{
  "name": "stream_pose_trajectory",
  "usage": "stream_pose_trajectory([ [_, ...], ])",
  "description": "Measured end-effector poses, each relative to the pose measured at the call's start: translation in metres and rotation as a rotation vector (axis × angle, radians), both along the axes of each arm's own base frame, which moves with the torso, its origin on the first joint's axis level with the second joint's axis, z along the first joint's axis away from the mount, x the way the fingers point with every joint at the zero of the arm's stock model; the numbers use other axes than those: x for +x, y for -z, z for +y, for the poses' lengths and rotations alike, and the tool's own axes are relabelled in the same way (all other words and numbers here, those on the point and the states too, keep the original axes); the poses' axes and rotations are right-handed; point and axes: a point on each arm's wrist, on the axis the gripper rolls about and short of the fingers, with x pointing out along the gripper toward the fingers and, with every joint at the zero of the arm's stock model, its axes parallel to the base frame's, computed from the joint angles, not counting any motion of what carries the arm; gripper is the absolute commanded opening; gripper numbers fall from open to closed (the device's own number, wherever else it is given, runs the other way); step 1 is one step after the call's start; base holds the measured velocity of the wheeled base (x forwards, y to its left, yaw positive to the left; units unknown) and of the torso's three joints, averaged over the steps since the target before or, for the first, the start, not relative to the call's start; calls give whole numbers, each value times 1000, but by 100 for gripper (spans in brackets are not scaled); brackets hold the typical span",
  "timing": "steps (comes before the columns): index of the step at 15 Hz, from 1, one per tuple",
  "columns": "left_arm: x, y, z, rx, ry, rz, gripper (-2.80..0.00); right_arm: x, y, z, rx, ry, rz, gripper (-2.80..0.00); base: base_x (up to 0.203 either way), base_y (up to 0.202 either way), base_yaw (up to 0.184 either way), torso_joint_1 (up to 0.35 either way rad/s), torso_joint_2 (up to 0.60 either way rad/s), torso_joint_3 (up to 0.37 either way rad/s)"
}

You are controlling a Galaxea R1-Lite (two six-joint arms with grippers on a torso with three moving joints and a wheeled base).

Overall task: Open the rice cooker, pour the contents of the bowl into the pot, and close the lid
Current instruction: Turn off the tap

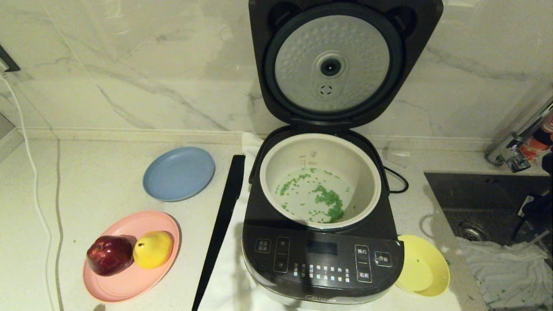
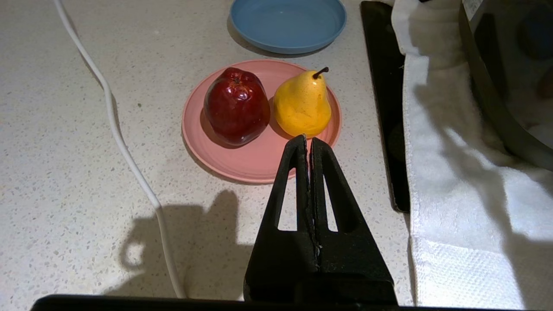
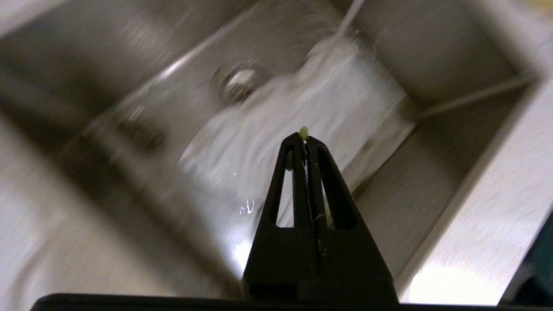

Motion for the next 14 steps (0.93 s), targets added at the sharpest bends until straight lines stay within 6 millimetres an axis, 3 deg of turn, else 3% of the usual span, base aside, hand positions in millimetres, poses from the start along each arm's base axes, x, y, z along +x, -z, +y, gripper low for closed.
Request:
stream_pose_trajectory([
  [7, 0, 0, 0, 0, 0, 0, -280, 33, 16, -28, -245, 121, -48, -280, 0, 0, 0, 0, 0, 0],
  [11, 0, 0, 0, 0, 0, 0, -280, 40, 22, -53, -331, 169, -74, -280, 0, 0, 0, 0, 0, 0],
  [14, 0, 0, 0, 0, 0, 0, -280, 50, 36, -61, -368, 166, -62, -280, 0, 0, 0, 0, 0, 0],
])
